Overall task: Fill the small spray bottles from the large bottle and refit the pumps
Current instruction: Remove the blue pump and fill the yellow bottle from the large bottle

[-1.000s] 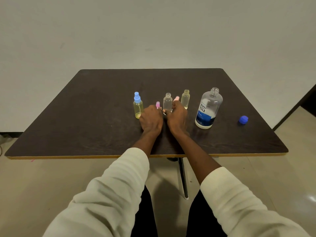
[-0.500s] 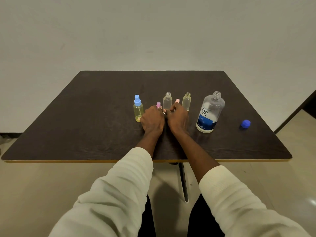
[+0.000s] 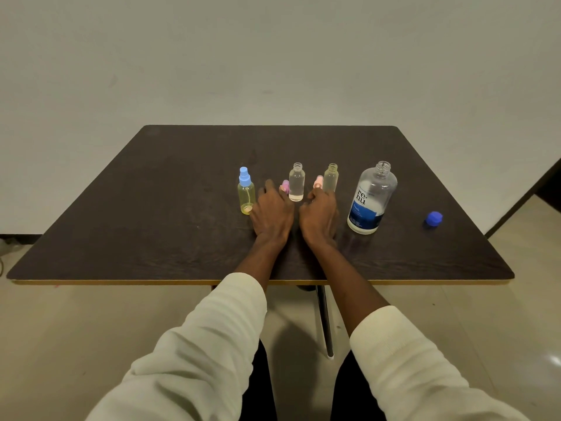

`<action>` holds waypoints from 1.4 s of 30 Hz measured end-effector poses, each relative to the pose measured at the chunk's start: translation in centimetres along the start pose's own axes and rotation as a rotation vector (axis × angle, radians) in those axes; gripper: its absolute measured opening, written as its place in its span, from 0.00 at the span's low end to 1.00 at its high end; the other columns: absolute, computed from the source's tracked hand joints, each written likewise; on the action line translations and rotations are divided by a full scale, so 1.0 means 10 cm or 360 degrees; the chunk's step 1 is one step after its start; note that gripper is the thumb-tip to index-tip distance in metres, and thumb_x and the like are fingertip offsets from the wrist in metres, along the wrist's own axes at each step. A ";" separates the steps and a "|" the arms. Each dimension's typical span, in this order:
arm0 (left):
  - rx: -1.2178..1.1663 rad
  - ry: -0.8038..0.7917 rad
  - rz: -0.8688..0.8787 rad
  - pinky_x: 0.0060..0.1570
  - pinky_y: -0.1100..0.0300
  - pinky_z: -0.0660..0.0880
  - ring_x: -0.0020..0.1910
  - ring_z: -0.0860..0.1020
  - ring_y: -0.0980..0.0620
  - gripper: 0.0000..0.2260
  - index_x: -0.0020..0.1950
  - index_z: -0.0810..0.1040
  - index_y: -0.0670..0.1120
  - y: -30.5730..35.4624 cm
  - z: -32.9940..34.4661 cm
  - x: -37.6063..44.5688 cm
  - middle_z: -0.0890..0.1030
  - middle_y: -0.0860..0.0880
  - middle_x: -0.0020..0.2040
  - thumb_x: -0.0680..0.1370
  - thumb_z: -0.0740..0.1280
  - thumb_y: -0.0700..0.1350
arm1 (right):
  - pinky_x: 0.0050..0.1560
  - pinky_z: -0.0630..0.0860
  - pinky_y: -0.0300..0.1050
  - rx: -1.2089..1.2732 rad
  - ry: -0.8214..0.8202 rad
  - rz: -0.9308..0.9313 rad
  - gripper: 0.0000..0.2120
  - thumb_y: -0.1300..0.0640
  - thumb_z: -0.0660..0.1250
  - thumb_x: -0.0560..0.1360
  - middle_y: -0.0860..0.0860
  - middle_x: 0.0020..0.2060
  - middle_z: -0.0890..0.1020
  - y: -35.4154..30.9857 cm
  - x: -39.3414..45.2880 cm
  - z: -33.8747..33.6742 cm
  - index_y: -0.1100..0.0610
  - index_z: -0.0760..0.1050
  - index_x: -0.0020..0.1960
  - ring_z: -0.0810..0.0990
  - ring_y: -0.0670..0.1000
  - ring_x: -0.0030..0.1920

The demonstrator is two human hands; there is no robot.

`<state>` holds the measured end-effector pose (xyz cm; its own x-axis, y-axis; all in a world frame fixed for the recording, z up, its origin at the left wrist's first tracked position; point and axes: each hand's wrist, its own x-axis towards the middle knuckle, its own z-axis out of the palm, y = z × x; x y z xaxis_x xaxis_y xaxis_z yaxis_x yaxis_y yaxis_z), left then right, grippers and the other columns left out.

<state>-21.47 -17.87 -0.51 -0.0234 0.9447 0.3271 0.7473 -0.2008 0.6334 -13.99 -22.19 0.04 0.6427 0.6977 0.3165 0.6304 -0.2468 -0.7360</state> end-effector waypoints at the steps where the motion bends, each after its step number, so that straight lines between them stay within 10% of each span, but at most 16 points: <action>1: -0.0014 0.0011 0.0011 0.42 0.55 0.66 0.52 0.79 0.42 0.18 0.64 0.73 0.41 0.00 -0.01 -0.02 0.79 0.42 0.56 0.84 0.55 0.52 | 0.45 0.75 0.53 -0.0014 -0.0012 0.0010 0.05 0.61 0.62 0.76 0.58 0.50 0.76 0.00 -0.01 -0.01 0.60 0.76 0.46 0.77 0.57 0.44; 15: -0.0940 0.0595 0.0050 0.40 0.57 0.73 0.40 0.73 0.52 0.05 0.50 0.73 0.46 -0.32 -0.44 -0.32 0.75 0.50 0.43 0.80 0.66 0.47 | 0.40 0.76 0.46 0.0422 -0.0051 -0.0431 0.05 0.66 0.66 0.73 0.51 0.38 0.78 -0.01 -0.25 -0.04 0.58 0.77 0.44 0.76 0.49 0.39; 20: -0.1186 0.0433 -0.0144 0.50 0.67 0.73 0.50 0.76 0.56 0.08 0.59 0.77 0.43 -0.68 -0.70 -0.10 0.79 0.49 0.53 0.80 0.66 0.40 | 0.57 0.77 0.43 0.0601 -0.0477 -0.0391 0.22 0.60 0.74 0.72 0.54 0.56 0.80 -0.24 -0.40 0.19 0.61 0.74 0.64 0.78 0.49 0.56; 25: -0.1545 0.0230 -0.0421 0.61 0.55 0.77 0.54 0.80 0.56 0.10 0.60 0.79 0.40 -0.87 -0.77 0.01 0.82 0.46 0.55 0.79 0.66 0.35 | 0.74 0.60 0.48 0.0594 -0.0685 -0.0153 0.40 0.55 0.73 0.74 0.55 0.76 0.62 -0.52 -0.41 0.46 0.59 0.54 0.78 0.60 0.52 0.75; 32: -0.1491 -0.0036 -0.0219 0.61 0.62 0.76 0.62 0.79 0.54 0.18 0.70 0.75 0.41 -0.76 -0.80 -0.10 0.81 0.46 0.63 0.79 0.68 0.37 | 0.50 0.78 0.50 0.0697 -0.0667 -0.0267 0.08 0.58 0.67 0.75 0.47 0.44 0.81 -0.55 -0.37 0.55 0.53 0.76 0.54 0.79 0.47 0.45; 42: -0.1575 -0.0416 -0.0046 0.55 0.62 0.79 0.60 0.81 0.56 0.19 0.70 0.74 0.42 -0.67 -0.88 -0.19 0.81 0.47 0.62 0.79 0.69 0.38 | 0.44 0.77 0.40 0.0742 -0.0778 -0.0333 0.09 0.56 0.74 0.72 0.47 0.43 0.84 -0.20 -0.51 0.20 0.53 0.80 0.52 0.81 0.46 0.43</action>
<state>-32.31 -20.64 0.78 0.2017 0.9557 0.2146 -0.1375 -0.1893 0.9722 -19.44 -23.90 -1.28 0.1904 0.9481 0.2548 0.3967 0.1631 -0.9033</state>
